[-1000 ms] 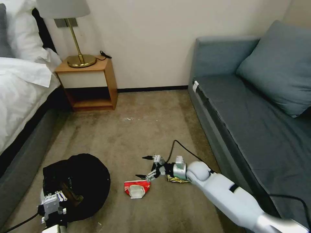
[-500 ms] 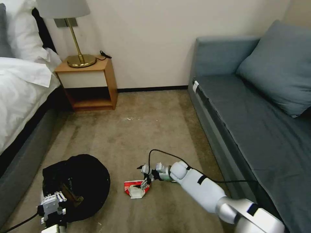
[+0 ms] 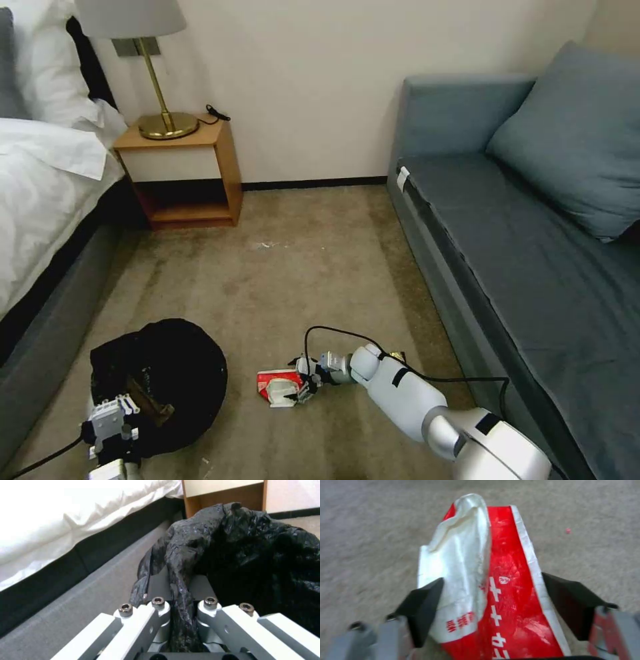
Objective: Pick up the trash bin, then pick up the garbage on the floor and place it into the trash bin.
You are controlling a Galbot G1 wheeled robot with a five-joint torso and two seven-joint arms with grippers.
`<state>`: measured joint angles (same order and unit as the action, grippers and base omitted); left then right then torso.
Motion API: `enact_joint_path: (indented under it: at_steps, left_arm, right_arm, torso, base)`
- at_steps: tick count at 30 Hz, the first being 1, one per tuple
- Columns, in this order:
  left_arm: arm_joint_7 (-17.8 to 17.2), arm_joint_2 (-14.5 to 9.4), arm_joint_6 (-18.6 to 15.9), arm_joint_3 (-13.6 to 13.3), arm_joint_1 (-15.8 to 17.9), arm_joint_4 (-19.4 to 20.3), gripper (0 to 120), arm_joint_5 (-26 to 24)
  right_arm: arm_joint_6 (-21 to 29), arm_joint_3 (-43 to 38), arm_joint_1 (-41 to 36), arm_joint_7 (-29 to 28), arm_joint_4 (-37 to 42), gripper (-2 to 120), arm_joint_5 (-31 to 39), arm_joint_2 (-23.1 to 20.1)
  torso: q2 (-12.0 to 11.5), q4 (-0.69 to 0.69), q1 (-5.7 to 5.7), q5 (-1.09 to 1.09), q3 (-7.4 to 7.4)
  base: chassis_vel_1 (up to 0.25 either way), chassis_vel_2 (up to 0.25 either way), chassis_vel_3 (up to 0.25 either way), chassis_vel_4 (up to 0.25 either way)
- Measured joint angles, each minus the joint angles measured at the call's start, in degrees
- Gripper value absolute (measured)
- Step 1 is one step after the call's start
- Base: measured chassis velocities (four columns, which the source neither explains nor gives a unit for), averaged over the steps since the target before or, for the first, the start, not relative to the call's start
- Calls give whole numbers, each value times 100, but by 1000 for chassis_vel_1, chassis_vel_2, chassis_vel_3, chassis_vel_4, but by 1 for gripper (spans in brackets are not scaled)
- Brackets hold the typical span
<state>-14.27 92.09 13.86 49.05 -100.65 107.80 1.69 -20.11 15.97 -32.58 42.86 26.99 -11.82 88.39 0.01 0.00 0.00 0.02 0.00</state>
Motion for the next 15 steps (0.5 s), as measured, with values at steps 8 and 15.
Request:
enact_joint_path:
  at_steps: [8,15]
  left_arm:
    - [3,4,16,-28,6,-16,5,32]
    - [16,4,116,-67,-8,-79,5,66]
  right_arm:
    - [-90,-186,-105,145,133,40,15,-170]
    - [-144,-651,-118,292,8,14,-130,-121]
  torso:
    - [0,0,0,-1,0]
    - [0,0,0,-2,0]
  base:
    - [0,0,0,0]
    - [0,0,0,0]
